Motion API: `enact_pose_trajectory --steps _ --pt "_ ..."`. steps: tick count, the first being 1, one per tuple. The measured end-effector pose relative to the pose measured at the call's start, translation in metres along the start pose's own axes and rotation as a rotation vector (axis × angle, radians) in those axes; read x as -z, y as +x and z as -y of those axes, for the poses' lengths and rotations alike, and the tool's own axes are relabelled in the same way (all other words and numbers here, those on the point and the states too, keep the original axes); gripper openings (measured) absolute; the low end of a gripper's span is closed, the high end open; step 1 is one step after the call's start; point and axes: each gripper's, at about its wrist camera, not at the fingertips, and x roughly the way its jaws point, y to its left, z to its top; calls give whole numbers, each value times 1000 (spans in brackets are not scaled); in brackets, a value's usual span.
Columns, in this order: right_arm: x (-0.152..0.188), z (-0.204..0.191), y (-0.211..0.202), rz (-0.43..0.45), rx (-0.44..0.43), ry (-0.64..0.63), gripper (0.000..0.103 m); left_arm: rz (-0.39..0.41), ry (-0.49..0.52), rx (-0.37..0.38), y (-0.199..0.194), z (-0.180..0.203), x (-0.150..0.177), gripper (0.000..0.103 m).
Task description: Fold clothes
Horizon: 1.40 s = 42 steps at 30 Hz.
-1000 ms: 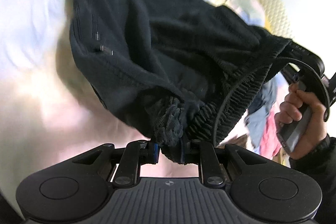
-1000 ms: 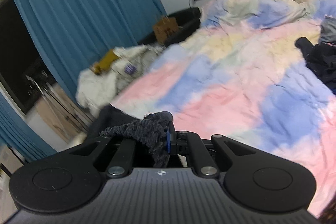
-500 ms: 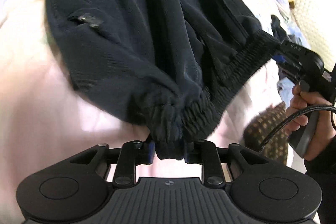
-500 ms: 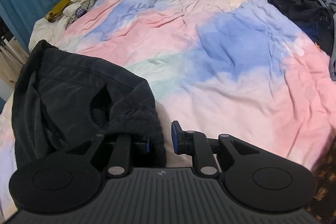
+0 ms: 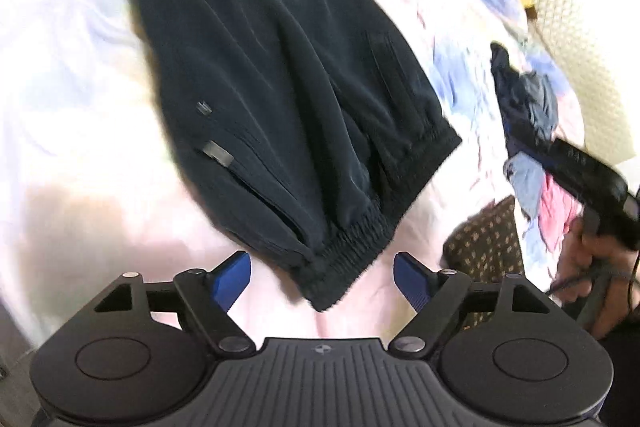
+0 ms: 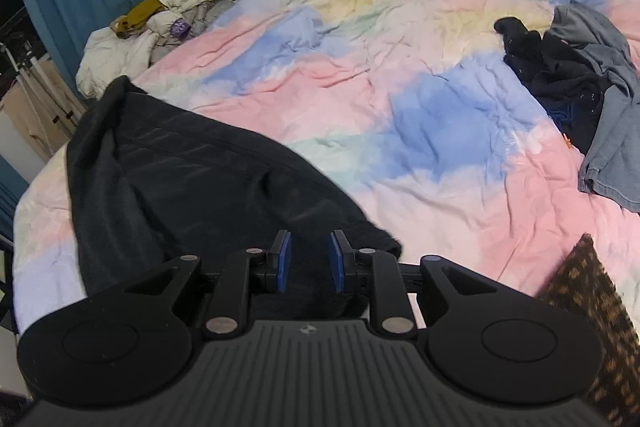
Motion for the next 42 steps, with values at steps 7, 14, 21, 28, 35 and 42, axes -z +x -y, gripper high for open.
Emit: enact_pose_trajectory --steps 7,14,21,28,35,42 --pt "19 -76 -31 9 10 -20 24 69 72 3 -72 -33 -8 80" --pt "49 -162 -61 20 60 50 24 101 225 -37 -162 -58 -28 80" --pt "91 -229 -66 42 125 181 25 154 524 -136 -295 -36 -58 81" --pt "108 -274 -50 42 132 218 26 218 665 -114 -423 27 -70 84" --pt "95 -289 -22 64 130 219 26 244 744 -13 -497 107 -64 87" --pt "78 -276 -11 62 136 253 26 210 774 101 -511 159 -63 89"
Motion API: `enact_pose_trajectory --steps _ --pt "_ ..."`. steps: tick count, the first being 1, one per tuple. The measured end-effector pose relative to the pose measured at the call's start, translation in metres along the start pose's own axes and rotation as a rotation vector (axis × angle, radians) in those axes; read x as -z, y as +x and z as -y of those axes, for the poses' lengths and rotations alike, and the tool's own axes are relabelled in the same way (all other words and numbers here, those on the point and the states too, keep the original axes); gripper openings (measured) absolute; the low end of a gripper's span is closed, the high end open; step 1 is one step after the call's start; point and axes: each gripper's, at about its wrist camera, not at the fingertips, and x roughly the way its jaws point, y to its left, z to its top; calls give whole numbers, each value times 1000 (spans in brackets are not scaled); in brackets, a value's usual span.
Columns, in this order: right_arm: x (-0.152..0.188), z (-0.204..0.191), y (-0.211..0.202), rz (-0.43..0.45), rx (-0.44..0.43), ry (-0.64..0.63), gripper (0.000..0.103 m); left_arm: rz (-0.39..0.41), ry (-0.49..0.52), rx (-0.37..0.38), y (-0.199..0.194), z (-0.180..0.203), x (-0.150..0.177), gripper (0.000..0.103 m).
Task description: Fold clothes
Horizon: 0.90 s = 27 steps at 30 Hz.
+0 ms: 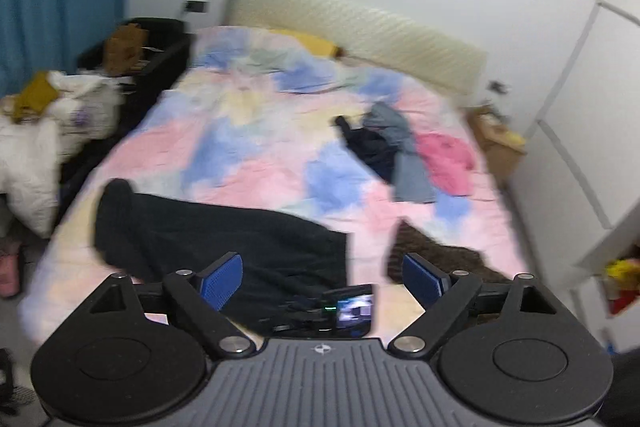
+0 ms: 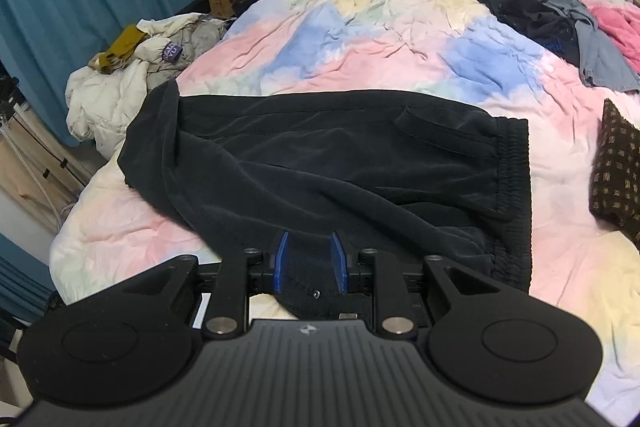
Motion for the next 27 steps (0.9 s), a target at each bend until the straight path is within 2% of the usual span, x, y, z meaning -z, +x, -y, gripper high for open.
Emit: enact_pose_trajectory --steps 5,11,14,17,19,23,27 --pt "-14 12 2 -9 0 -6 26 -83 -49 21 30 -1 -8 89" --pt "-21 24 7 -41 -19 -22 26 -72 -83 -56 86 -40 -6 89" --pt "-20 25 8 -59 -24 -24 26 -74 -137 -102 116 -80 7 89" --pt "-15 24 8 -68 -23 -19 26 -108 -181 -87 146 -129 22 89" --pt "-10 22 9 -78 -10 -7 27 -118 -217 -108 162 -162 32 88" --pt "2 20 10 -95 19 41 27 -149 -296 -146 189 -235 54 88" --pt "18 14 12 -102 59 136 28 -166 -353 -142 203 -308 78 88"
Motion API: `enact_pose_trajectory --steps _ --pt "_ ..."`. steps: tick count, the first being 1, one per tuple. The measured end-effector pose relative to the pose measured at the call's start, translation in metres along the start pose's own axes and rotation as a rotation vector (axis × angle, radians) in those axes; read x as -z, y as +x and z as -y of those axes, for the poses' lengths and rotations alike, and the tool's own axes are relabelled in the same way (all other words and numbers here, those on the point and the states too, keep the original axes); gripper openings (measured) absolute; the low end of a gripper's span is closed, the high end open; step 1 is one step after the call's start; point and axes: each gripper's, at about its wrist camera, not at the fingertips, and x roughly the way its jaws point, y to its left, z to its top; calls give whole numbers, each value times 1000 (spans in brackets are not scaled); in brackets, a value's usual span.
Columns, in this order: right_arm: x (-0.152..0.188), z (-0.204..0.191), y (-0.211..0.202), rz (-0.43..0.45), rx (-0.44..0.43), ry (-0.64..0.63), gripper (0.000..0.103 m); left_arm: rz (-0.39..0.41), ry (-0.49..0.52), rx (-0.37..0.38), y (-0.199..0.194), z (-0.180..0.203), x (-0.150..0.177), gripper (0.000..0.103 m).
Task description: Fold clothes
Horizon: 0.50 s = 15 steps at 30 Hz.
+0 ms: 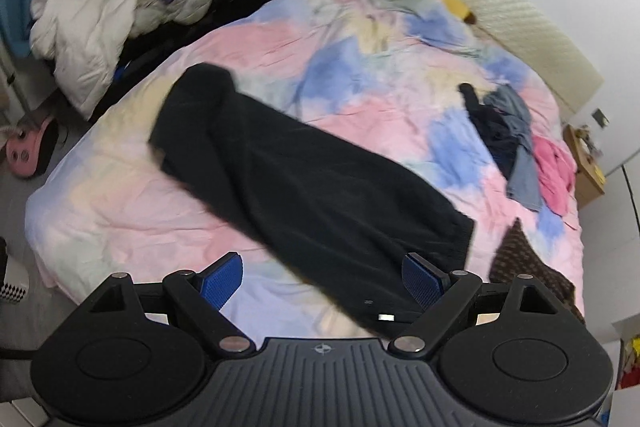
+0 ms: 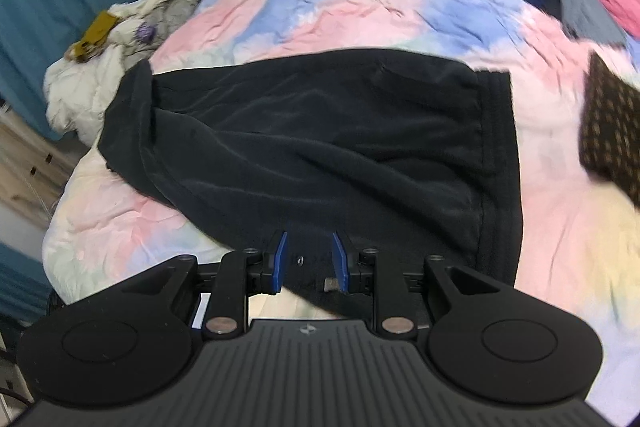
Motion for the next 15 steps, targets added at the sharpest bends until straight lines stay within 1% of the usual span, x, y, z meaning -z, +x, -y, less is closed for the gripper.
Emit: enact_pose_trajectory --steps 4,8,12,15 --pt "19 0 3 -2 41 166 28 -29 -56 39 20 -74 -4 88" --pt "49 5 8 7 64 453 27 -54 -81 58 33 -130 -13 88" --pt "80 5 12 37 47 733 27 -100 -95 94 42 -166 -26 88" --pt "98 1 17 60 44 877 27 -127 -90 105 51 -180 -35 88"
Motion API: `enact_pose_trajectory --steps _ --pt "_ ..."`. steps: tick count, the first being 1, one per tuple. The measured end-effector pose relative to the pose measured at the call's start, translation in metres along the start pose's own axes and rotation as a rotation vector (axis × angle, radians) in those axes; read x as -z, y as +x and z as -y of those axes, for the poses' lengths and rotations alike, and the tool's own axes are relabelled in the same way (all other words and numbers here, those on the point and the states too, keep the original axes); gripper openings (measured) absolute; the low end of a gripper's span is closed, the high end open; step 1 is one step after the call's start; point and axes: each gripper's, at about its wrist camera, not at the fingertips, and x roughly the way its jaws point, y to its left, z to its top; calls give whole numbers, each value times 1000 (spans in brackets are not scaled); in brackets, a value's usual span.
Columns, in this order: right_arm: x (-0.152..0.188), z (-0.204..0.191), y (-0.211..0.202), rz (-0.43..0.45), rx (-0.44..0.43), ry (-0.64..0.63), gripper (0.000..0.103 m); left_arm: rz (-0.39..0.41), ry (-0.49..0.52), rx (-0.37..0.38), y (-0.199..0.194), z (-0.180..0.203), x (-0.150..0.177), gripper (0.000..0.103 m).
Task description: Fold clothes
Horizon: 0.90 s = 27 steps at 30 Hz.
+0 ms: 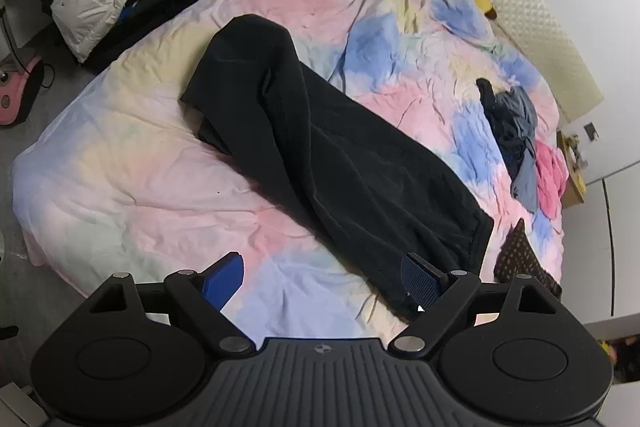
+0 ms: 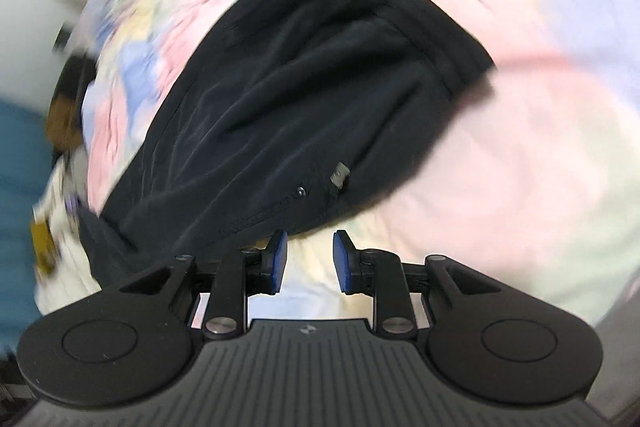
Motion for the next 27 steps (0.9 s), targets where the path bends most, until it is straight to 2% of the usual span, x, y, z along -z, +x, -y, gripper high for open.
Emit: enact_pose_trajectory --steps 5,9,11,13,15,18,20,21,23,24,27 --pt "9 13 19 3 -22 166 28 -38 -55 -7 16 -11 -14 88" --pt "6 19 49 6 -53 290 33 -31 -100 -42 12 -16 -23 88" --pt "3 20 69 -5 -62 336 39 -11 -121 -68 6 -19 -28 88" --pt "0 20 93 -32 -62 362 57 0 -145 -91 1 -19 -32 88" --pt "-1 19 118 -56 -70 400 59 10 -166 -117 -3 -21 -38 88" --pt "1 19 150 -63 -93 473 68 27 -196 -139 -9 -23 -46 88" --pt "2 17 169 -70 -93 510 67 35 -215 -148 -13 -24 -50 88" --pt "3 17 175 -66 -94 529 66 36 -222 -150 -14 -24 -51 88" --pt "3 15 182 -46 -90 543 51 36 -227 -154 -14 -24 -53 88" --pt "2 12 183 -36 -89 525 38 36 -227 -153 -14 -24 -54 88" --pt "2 0 176 -29 -53 438 17 32 -236 -138 -9 -23 -55 88"
